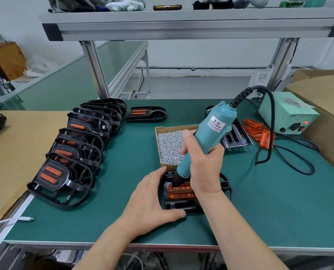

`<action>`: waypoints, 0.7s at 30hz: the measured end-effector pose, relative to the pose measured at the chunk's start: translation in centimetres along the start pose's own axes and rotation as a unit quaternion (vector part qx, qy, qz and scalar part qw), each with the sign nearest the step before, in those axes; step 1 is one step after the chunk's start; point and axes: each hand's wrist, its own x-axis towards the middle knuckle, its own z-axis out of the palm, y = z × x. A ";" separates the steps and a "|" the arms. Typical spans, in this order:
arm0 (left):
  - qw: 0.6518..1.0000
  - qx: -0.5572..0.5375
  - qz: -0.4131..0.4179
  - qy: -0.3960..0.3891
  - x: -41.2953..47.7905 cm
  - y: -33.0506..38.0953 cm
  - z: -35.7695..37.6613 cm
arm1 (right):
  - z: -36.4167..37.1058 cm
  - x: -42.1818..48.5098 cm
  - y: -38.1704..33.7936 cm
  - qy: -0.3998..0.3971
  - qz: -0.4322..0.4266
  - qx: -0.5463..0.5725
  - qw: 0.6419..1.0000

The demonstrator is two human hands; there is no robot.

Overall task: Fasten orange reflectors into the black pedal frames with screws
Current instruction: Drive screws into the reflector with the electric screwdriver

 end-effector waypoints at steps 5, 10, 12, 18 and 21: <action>1.000 -0.001 0.000 -0.002 0.0 -0.1 0.0 | -0.4 -0.2 -0.1 -0.005 -0.017 -0.014 1.000; 1.000 -0.009 0.002 -0.002 0.0 0.0 -0.1 | -0.6 -0.2 -0.2 -0.003 -0.013 -0.007 1.000; 1.000 -0.006 0.002 -0.004 0.0 0.0 -0.1 | -0.7 -0.3 -0.2 -0.016 -0.026 -0.011 0.999; 1.000 -0.009 -0.002 -0.009 0.0 -0.3 0.0 | -0.9 -0.4 -0.1 -0.039 -0.041 -0.008 0.998; 1.000 -0.013 -0.002 -0.008 0.0 -0.3 0.1 | -1.1 -0.4 -0.2 -0.053 -0.027 -0.003 0.998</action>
